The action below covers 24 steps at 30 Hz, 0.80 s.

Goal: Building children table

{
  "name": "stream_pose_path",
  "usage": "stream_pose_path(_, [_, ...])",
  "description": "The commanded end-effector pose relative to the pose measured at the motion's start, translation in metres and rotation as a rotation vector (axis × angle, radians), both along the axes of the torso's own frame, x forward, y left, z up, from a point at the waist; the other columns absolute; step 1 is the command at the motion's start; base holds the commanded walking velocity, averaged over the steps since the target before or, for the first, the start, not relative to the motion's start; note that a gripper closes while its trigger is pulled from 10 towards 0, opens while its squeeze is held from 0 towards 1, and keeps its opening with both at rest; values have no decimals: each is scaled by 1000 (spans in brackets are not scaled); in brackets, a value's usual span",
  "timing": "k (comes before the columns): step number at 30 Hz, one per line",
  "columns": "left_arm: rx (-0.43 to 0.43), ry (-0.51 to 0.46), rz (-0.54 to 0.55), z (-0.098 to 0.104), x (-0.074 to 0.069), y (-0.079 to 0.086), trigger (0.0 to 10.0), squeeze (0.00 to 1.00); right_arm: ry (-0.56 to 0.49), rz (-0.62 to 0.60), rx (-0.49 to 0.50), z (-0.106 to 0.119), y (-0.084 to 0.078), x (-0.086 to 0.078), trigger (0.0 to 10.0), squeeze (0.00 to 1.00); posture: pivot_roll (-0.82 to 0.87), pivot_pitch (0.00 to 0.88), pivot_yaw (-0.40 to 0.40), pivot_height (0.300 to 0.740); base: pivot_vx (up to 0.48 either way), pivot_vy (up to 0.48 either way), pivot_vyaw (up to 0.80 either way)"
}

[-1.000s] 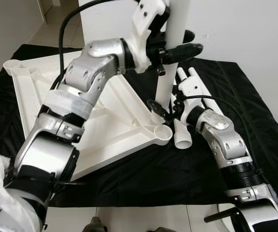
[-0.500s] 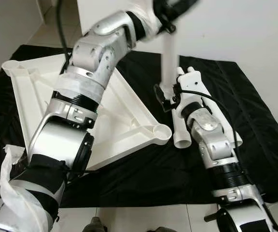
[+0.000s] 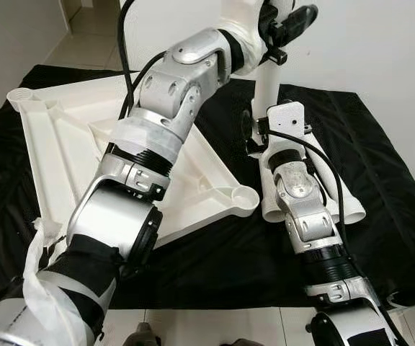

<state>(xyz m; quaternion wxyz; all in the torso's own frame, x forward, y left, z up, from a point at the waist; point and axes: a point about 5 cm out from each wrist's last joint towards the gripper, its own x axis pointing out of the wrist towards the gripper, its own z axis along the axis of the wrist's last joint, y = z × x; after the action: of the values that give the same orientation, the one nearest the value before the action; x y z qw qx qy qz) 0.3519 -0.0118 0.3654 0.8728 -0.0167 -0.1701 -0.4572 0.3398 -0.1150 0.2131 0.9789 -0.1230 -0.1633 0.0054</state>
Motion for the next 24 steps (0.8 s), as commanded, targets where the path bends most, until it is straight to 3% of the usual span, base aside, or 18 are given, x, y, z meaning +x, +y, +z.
stream_pose_path(1, [-47,-15,66,14,-6,-5,10000,0,-9,-32,0,2,-3,4,10000,0,41,0,-50,740,0,0,0])
stream_pose_path(18, [-65,-12,61,21,-11,-10,10000,0,13,-61,-8,-3,-2,10,10000,0,48,0,-57,740,0,0,0])
stream_pose_path(20, [-63,-13,62,21,-11,-10,10000,0,13,-60,-8,-3,-2,10,9569,0,49,0,-57,740,0,0,0])
stream_pose_path(21, [-63,-11,61,21,-11,-10,10000,0,13,-59,-7,-4,-1,10,0,0,48,0,-57,740,0,0,0])
stream_pose_path(24, [-61,-10,61,21,-11,-11,10000,0,12,-60,-7,-4,-1,10,0,0,47,0,-56,740,0,0,0])
